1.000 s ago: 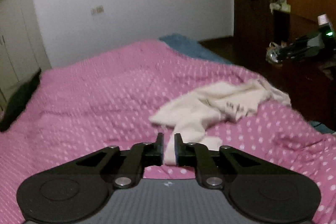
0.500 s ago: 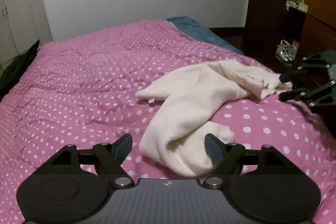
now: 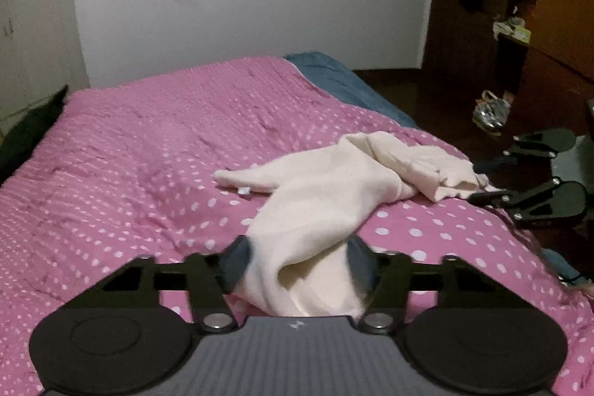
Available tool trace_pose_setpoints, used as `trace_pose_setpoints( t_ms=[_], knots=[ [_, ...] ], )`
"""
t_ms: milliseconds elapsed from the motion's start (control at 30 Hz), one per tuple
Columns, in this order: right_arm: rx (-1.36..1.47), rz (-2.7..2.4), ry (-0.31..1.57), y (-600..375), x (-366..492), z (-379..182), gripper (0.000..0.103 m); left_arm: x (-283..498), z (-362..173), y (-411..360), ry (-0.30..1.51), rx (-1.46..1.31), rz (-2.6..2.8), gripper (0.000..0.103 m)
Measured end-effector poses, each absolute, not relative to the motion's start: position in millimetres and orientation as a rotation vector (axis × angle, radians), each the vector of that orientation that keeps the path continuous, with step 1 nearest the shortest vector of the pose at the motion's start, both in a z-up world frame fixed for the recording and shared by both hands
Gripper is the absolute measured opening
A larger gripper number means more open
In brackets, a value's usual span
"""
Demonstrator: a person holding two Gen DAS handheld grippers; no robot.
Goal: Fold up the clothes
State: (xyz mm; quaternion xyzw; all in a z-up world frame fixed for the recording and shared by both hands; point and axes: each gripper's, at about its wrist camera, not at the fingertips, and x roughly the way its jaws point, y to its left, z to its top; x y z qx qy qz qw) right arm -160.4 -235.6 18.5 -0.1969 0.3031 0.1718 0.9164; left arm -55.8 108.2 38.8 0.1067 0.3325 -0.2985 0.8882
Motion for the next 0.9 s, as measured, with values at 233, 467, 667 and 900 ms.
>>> trace_pose_setpoints(
  t_ms=[233,467,667,900],
  knots=[
    [-0.383,0.345,0.64,-240,-140,6,0.013,-40,5,96,0.739,0.255,-0.586,0.011],
    [-0.335,0.328,0.584,-250,-137,16,0.008,-23,-6,107,0.756,0.158,-0.585,0.045],
    [-0.291,0.313,0.558,-260,-133,30,0.008,-9,-17,102,0.797,0.159,-0.593,0.072],
    [-0.289,0.295,0.526,-262,-108,53,0.008,1,-23,86,0.851,0.201,-0.627,0.018]
  ],
)
